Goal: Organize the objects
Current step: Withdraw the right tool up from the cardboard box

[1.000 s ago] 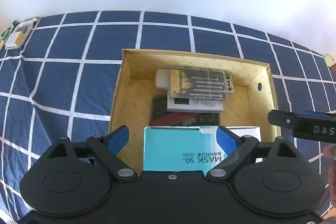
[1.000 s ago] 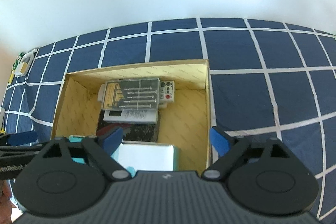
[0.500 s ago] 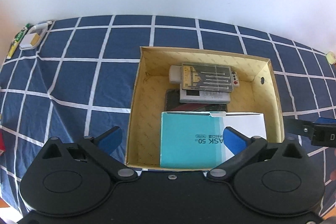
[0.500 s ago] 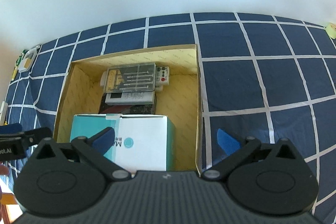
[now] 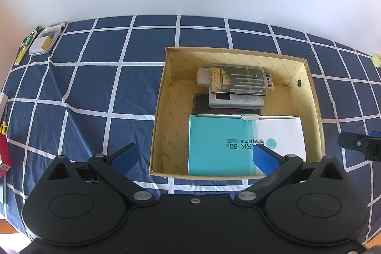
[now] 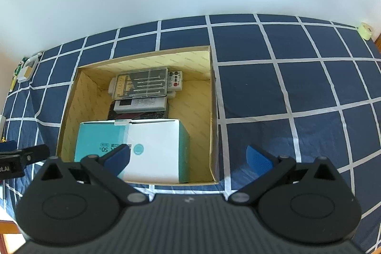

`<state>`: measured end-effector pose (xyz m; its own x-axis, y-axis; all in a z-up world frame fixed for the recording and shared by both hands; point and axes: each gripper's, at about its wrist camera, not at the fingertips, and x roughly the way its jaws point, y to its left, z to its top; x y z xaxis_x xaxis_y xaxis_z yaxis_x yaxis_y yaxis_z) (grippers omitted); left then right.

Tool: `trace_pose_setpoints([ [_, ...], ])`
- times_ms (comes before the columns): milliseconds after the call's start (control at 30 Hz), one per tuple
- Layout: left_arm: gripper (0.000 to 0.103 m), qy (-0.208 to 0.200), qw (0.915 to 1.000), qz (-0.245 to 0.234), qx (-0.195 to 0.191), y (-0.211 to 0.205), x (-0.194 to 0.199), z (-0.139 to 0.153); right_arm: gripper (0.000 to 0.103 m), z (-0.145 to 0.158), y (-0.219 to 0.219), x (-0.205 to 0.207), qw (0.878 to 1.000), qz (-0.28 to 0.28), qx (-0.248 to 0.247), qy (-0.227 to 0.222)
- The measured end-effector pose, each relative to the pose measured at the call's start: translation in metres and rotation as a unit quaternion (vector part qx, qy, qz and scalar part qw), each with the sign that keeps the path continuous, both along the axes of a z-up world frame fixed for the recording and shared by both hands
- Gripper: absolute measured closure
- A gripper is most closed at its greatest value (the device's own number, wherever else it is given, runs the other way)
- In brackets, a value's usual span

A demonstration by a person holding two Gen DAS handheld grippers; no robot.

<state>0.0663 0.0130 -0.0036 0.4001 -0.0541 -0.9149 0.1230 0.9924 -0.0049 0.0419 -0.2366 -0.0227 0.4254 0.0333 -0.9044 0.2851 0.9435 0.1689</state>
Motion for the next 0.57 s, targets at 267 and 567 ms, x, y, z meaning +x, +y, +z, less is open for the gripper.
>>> trace_pose_setpoints([
  [267,0.0,-0.004,1.0,-0.008,0.005,-0.0009,-0.0031,0.0032,0.0,0.0043,0.0017,-0.0045,1.0,0.006,-0.011,-0.002],
  [567,0.0,0.002,1.0,-0.004,0.003,0.0009,-0.0068,0.0002,0.0,0.0047,0.0045,-0.0089,1.0,0.005,-0.01,-0.004],
])
